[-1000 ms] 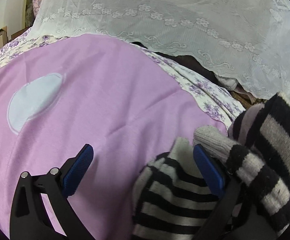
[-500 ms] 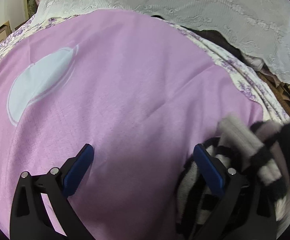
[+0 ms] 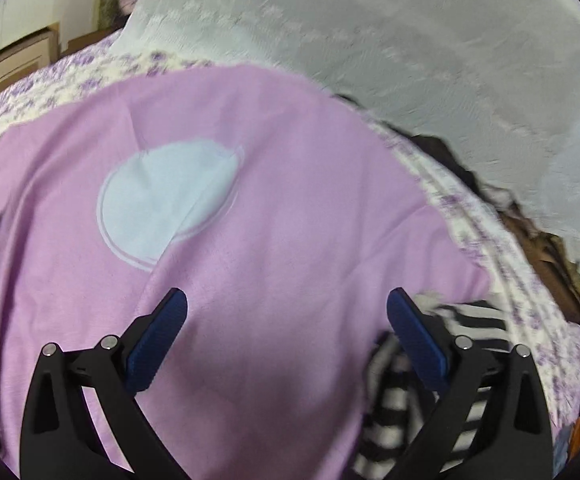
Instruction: Fold small clothes
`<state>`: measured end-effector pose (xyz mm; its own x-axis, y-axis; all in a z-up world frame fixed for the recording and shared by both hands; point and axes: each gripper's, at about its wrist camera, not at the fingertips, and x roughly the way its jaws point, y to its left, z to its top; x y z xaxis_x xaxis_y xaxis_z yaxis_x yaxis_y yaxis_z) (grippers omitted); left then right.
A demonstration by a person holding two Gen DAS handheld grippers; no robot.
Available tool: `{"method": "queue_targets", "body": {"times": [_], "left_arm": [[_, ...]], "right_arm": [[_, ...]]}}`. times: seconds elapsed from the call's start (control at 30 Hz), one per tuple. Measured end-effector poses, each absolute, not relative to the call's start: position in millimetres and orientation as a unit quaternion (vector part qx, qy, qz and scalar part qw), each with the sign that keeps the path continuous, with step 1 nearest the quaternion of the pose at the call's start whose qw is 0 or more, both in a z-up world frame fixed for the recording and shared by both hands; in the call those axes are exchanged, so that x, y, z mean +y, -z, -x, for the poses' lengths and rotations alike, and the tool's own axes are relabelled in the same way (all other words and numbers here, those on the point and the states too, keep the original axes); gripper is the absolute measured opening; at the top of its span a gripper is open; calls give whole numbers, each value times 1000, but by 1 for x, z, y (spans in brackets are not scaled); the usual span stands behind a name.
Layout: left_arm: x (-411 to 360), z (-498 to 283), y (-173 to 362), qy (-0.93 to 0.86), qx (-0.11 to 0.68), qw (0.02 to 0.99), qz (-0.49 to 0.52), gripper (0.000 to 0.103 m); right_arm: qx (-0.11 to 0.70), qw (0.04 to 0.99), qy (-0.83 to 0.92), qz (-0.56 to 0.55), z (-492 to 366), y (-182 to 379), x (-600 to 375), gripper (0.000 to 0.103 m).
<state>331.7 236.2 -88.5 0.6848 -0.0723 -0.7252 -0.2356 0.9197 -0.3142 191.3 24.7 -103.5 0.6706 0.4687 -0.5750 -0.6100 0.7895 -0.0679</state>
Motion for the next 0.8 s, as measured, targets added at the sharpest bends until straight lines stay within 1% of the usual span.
{"method": "queue_targets", "body": {"times": [0.17,0.3,0.37,0.43,0.47,0.53,0.57,0.6,0.67,0.7,0.73,0.8], "left_arm": [[207,-306,53,42,372,911,175,98],[167,-299,47,131,375,904,160,98],[147,-302,54,166,385,894,159,98],[131,-308,67,191,399,884,155,98],[123,-313,77,190,408,881,147,98],[112,-321,98,173,425,879,130,98],[111,-327,109,163,437,876,123,98],[109,-334,121,154,453,870,118,98],[116,-349,152,133,502,846,124,99],[122,-356,165,134,522,831,141,99],[130,-359,171,148,524,822,168,99],[132,-357,169,151,521,824,167,99]], "right_arm": [[238,908,-319,129,-162,69,-4,81],[218,924,-301,97,-157,47,-43,81],[220,927,-292,78,-163,41,-59,77],[239,929,-278,60,-177,46,-73,66],[248,928,-272,57,-183,50,-77,63],[277,923,-262,43,-198,66,-83,52],[293,920,-257,36,-206,74,-85,49],[316,915,-249,27,-216,86,-86,45],[355,903,-242,16,-229,110,-86,43],[371,897,-242,12,-236,124,-86,40],[378,894,-241,10,-239,134,-86,39],[373,895,-244,12,-240,142,-84,39]]}}
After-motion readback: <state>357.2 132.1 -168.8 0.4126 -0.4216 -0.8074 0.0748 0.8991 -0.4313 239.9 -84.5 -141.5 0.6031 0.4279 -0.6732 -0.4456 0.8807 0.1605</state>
